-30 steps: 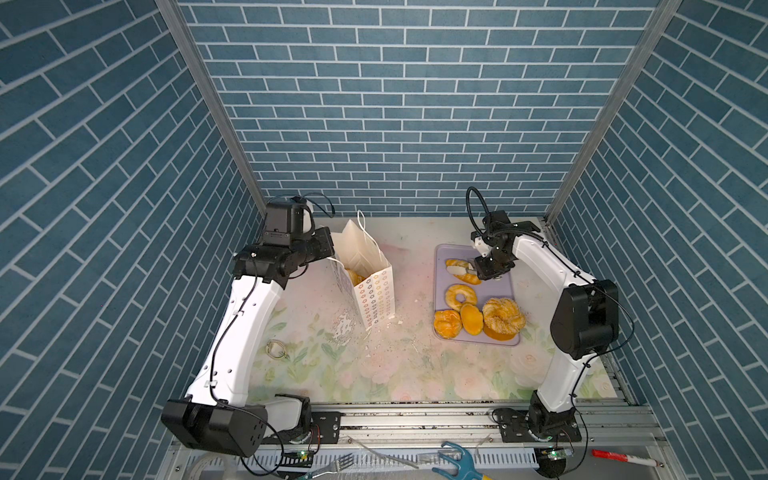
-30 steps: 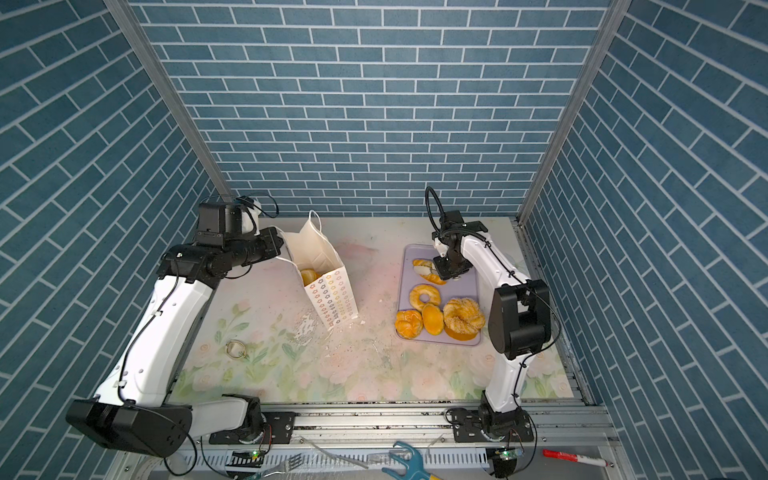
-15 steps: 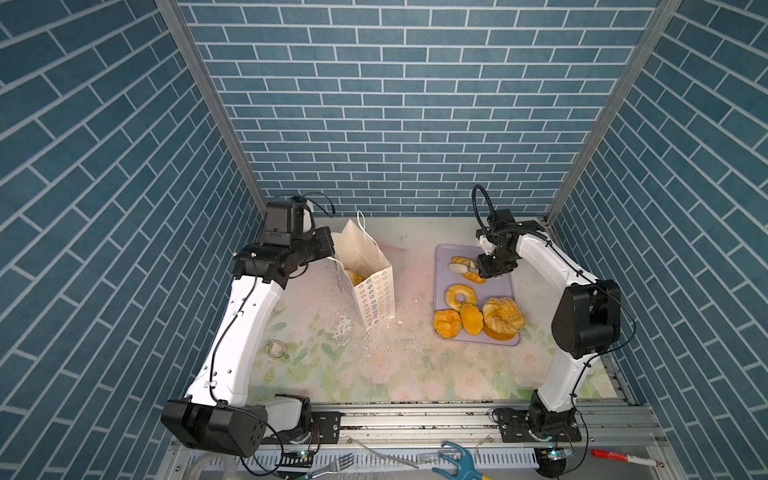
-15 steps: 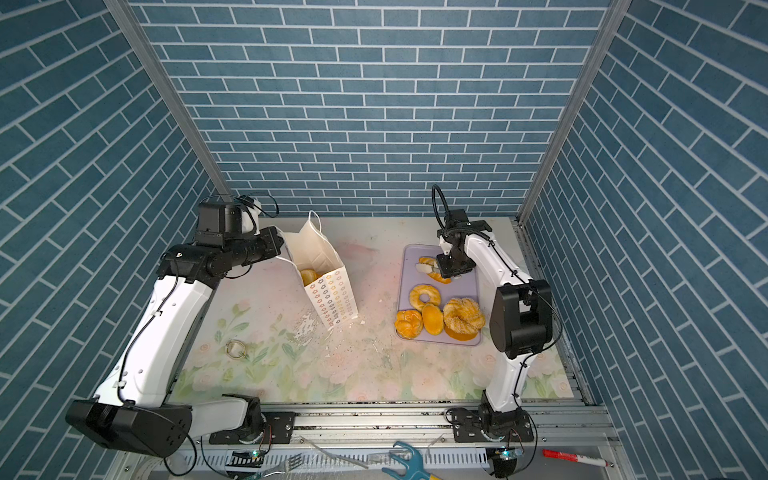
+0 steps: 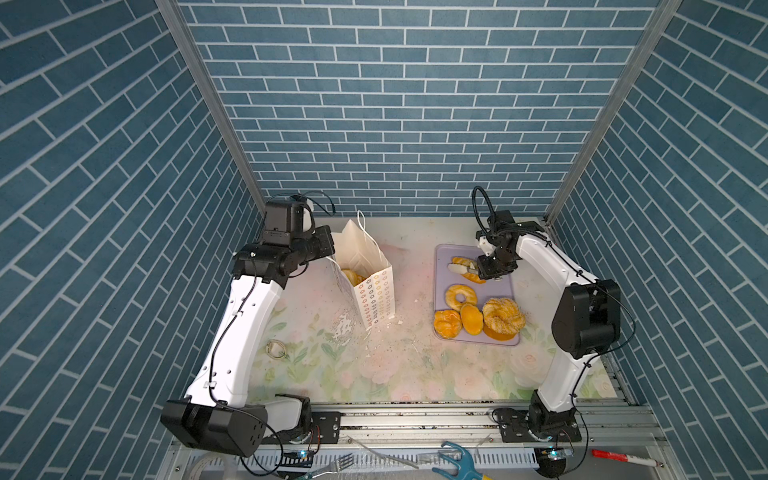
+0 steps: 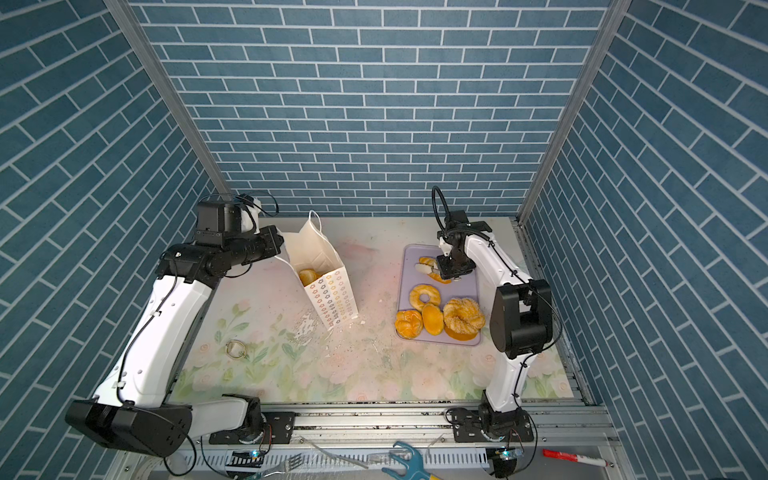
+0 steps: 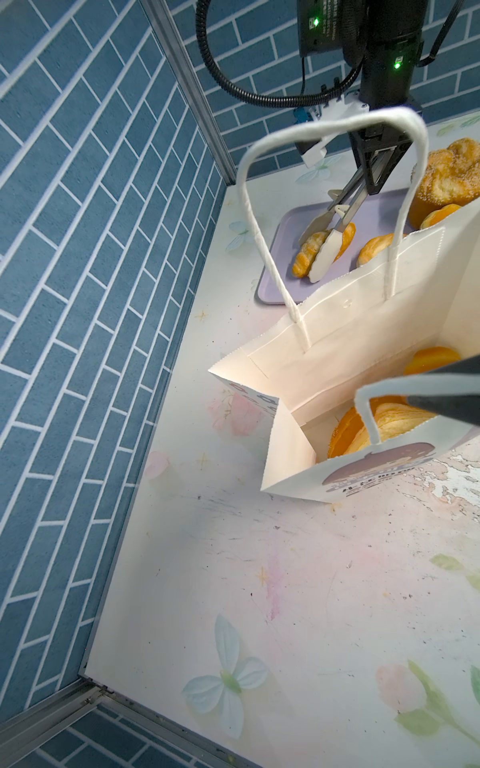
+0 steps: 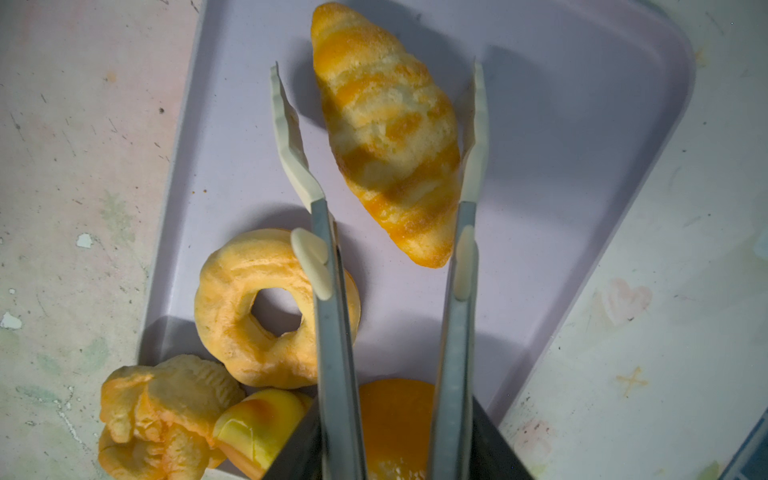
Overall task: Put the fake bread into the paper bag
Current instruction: 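Lower the tongs around the croissant and close them, right gripper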
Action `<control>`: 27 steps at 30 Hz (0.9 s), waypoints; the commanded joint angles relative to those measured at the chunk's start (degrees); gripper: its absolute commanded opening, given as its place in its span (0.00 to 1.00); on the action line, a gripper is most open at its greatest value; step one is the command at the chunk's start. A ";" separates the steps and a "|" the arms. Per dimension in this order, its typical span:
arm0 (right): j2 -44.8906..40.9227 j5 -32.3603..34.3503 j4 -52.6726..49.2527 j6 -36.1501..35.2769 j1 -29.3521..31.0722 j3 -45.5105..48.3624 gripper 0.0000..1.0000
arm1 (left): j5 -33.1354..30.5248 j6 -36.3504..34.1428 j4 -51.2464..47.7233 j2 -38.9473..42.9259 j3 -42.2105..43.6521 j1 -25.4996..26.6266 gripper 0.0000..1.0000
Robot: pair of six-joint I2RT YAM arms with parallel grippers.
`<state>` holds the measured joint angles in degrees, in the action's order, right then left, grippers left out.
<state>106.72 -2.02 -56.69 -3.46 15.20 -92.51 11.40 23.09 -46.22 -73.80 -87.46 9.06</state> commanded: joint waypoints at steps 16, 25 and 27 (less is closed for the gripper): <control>-1.51 1.82 0.41 -0.84 -0.70 3.48 0.49 | -0.76 -0.58 -0.05 -0.55 -1.23 0.72 0.00; -3.73 0.00 1.71 -0.14 -0.72 4.59 0.35 | -0.76 -0.24 0.30 -1.10 -1.04 0.78 0.00; -4.30 0.09 1.75 0.01 -0.70 4.30 0.33 | -0.62 -0.16 0.46 -1.17 -1.02 0.83 0.00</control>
<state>105.71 -0.47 -55.37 -3.27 14.61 -88.14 11.20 23.11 -46.22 -74.39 -87.72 9.41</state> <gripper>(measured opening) 0.356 0.047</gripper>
